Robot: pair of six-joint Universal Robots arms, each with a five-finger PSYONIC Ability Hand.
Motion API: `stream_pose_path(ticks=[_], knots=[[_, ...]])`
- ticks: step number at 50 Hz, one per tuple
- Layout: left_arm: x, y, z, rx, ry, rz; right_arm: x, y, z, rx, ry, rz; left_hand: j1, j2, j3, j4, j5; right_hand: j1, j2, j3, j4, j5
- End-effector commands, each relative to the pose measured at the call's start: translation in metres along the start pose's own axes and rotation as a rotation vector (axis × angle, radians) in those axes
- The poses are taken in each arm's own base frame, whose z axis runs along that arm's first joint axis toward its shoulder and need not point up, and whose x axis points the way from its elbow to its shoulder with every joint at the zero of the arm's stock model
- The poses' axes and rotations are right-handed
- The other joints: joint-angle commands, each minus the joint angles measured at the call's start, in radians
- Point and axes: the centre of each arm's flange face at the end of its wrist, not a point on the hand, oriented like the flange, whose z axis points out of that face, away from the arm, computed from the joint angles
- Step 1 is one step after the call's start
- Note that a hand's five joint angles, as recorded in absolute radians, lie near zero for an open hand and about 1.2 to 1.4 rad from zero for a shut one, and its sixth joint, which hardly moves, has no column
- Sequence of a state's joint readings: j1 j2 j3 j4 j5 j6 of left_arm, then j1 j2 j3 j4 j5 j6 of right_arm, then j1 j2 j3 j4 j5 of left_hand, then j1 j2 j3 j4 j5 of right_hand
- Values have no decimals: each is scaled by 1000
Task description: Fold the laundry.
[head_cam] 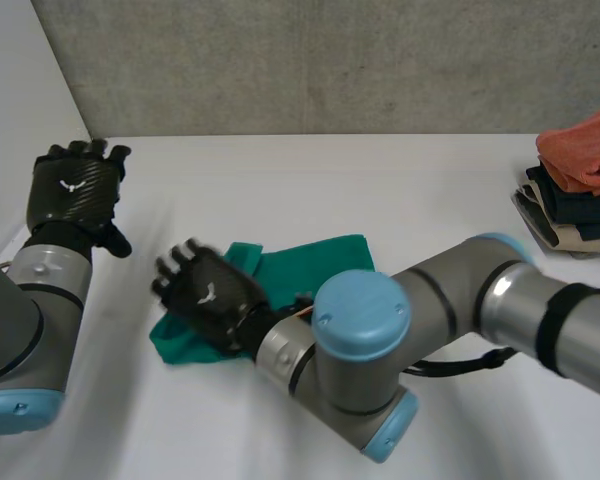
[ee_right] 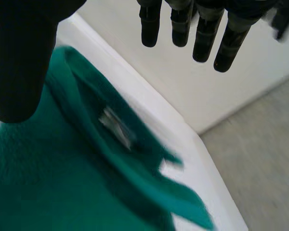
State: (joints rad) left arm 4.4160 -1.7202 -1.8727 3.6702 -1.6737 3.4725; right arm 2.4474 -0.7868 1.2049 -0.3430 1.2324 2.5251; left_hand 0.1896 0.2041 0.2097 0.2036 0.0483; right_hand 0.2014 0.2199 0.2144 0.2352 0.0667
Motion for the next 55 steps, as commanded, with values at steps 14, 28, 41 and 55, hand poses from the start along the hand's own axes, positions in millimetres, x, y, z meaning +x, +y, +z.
stream_pose_path(ticks=[14,28,41,55], knots=[[120,17,-37,-5,445,12,72,61,-102,-454,284,391,-14,-29,-34,-28,-47,33,14,20,-1,-7],[90,65,17,-185,244,52,68,88,-101,-497,282,322,-8,-23,-28,-22,-42,567,549,554,533,527],[53,59,32,-197,60,178,70,86,-102,-475,300,279,-15,-30,-35,-29,-48,1195,1176,1182,1161,1155],[110,1,-42,-46,385,-9,96,94,-135,-572,381,207,-15,-30,-35,-29,-48,1195,1176,1182,1161,1155]])
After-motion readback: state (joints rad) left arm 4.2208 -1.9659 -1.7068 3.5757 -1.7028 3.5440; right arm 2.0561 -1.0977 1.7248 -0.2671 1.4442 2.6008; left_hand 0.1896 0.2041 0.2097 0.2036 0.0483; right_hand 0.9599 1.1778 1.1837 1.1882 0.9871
